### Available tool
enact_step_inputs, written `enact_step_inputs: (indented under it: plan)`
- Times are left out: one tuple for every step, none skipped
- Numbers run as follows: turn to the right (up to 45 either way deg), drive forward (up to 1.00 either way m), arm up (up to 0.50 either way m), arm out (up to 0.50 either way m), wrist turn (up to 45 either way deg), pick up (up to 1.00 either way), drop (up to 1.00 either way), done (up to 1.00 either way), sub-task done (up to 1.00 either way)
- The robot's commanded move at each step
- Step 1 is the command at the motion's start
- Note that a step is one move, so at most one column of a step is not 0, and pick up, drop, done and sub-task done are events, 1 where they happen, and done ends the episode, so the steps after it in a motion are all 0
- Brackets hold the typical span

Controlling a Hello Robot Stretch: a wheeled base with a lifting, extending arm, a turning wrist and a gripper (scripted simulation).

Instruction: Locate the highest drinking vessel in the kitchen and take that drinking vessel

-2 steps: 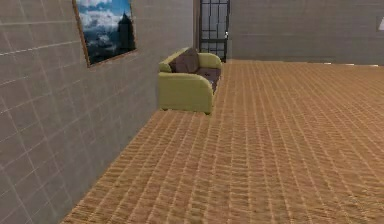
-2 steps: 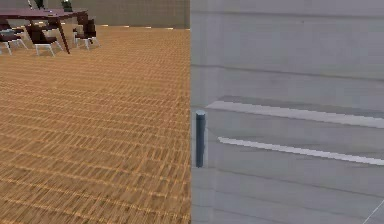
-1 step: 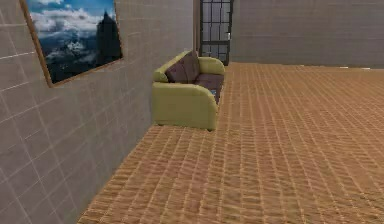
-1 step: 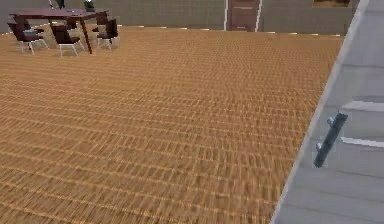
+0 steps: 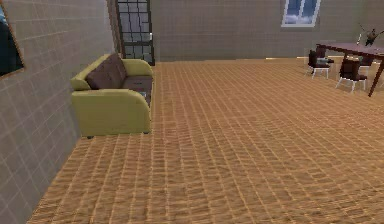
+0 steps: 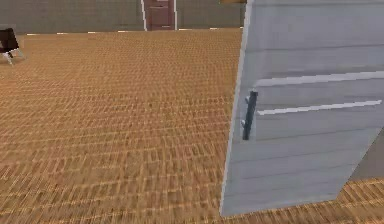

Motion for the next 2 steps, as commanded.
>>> enact_step_inputs:
  plan:
    - [0.0,1.0,0.0,0.0,0.0,0.0,0.0,0.0,0.0]
    - [3.0,0.0,0.0,0.0,0.0,0.0,0.0,0.0,0.0]
